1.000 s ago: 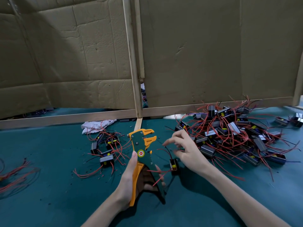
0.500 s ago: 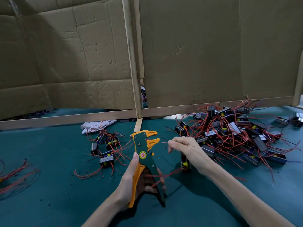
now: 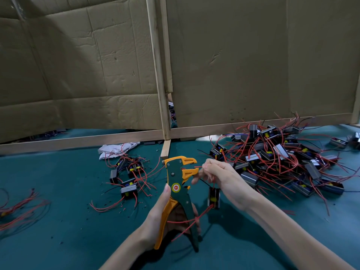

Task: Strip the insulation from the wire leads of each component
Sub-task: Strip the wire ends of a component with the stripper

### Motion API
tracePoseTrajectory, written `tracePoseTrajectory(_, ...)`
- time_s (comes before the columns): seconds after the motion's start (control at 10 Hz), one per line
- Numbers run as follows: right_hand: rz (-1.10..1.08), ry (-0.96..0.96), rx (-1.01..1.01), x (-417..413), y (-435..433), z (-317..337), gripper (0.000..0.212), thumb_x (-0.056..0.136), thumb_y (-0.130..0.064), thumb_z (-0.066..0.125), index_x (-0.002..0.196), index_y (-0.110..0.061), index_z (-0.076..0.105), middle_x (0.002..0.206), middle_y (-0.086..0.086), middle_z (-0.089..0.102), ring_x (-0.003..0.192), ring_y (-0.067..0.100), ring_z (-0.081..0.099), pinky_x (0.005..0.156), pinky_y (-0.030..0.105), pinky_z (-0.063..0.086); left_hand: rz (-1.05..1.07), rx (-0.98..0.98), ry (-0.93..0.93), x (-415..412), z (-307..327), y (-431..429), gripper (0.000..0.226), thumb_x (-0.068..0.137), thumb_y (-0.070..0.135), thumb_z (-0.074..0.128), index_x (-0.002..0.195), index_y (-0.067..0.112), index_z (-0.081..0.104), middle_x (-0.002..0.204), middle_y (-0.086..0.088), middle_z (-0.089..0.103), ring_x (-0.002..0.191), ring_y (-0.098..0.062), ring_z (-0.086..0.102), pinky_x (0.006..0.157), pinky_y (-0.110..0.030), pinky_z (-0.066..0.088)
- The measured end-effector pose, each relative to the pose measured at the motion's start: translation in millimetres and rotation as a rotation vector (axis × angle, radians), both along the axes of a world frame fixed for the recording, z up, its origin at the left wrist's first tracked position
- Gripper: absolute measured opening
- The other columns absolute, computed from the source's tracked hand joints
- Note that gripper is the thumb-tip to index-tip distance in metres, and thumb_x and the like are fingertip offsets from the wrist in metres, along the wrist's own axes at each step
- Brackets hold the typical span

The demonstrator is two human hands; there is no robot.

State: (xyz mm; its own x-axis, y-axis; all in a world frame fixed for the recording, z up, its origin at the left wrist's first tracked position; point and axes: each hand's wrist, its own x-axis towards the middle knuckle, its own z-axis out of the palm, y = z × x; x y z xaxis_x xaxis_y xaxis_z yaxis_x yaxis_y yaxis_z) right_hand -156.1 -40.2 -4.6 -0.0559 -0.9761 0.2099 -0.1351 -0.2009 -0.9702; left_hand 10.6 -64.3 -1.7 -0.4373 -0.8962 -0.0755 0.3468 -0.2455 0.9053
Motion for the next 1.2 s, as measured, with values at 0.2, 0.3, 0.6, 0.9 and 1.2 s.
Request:
tracePoseTrajectory(0.2, -0.014, -0.01, 0.009, 4, 0, 0, 0.037, 0.101, -0.015, 0.039, 0.065, -0.02, 0.041, 0.081, 0.006, 0.074, 0.091, 0.024, 0.05, 0.077, 0.036, 0.033, -0.2, -0.229, 0.104, 17, 3, 18, 0.053, 0.103, 0.032, 0.03, 0.121, -0.016, 0.042, 0.101, -0.047, 0.057, 0.066, -0.007, 0.07, 0.058, -0.019, 0.051)
tracePoseTrajectory(0.3, -0.002, -0.004, 0.006, 5, 3, 3, 0.034, 0.102, -0.016, 0.038, 0.068, -0.019, 0.041, 0.083, 0.007, 0.074, 0.089, 0.022, 0.051, 0.08, 0.038, 0.033, -0.187, -0.16, -0.03, 10, -9, 7, 0.076, 0.051, 0.077, 0.071, 0.056, 0.002, 0.066, 0.055, -0.014, 0.066, 0.042, -0.005, 0.06, 0.05, -0.018, 0.048)
tracePoseTrajectory(0.6, 0.015, -0.057, -0.019, 7, 6, 7, 0.038, 0.1, -0.011, 0.039, 0.063, -0.017, 0.041, 0.076, 0.008, 0.072, 0.075, 0.019, 0.042, 0.075, 0.032, 0.034, -0.267, -0.112, -0.138, 22, -41, -2, 0.073, 0.069, 0.074, 0.041, 0.067, 0.008, 0.071, 0.065, -0.024, 0.062, 0.056, -0.031, 0.062, 0.056, -0.035, 0.052)
tracePoseTrajectory(0.9, -0.068, -0.03, -0.061, -3, 6, 15, 0.034, 0.1, -0.012, 0.041, 0.066, -0.013, 0.039, 0.076, 0.005, 0.072, 0.063, 0.017, 0.032, 0.064, 0.019, 0.035, -0.162, -0.091, -0.038, 20, -40, -11, 0.075, 0.076, 0.065, 0.035, 0.076, -0.002, 0.071, 0.08, -0.029, 0.064, 0.072, -0.042, 0.067, 0.063, -0.046, 0.057)
tracePoseTrajectory(1.2, -0.787, -0.342, -0.372, -77, 2, 61, 0.022, 0.102, -0.015, 0.046, 0.088, -0.01, 0.062, 0.078, 0.003, 0.058, 0.055, 0.003, 0.052, 0.058, 0.017, 0.047, -0.231, -0.074, -0.046, 21, -41, -12, 0.085, 0.077, 0.07, 0.029, 0.084, -0.006, 0.067, 0.083, -0.03, 0.063, 0.078, -0.042, 0.066, 0.067, -0.044, 0.056)
